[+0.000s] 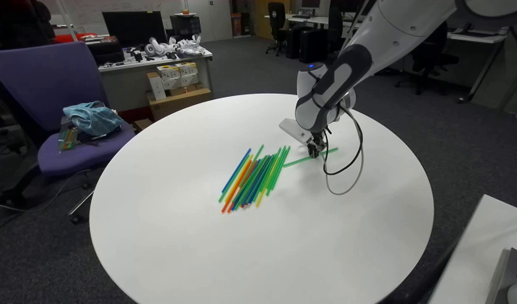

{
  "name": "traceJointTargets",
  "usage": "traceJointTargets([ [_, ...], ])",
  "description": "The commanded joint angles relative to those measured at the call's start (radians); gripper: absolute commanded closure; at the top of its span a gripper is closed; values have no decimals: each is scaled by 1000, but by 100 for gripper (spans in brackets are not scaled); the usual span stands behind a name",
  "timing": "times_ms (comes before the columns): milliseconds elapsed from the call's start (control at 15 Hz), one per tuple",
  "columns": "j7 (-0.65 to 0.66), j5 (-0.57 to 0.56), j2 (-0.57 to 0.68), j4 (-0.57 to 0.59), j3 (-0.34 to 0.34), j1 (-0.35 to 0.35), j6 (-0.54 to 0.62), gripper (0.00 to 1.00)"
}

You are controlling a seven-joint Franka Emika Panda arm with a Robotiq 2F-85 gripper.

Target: Put one green straw in the mug.

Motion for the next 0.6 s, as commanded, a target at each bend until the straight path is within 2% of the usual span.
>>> traceJointTargets([
  [0,26,1,12,7,-20,18,12,100],
  [533,8,-6,-20,-17,-17,18,24,100],
])
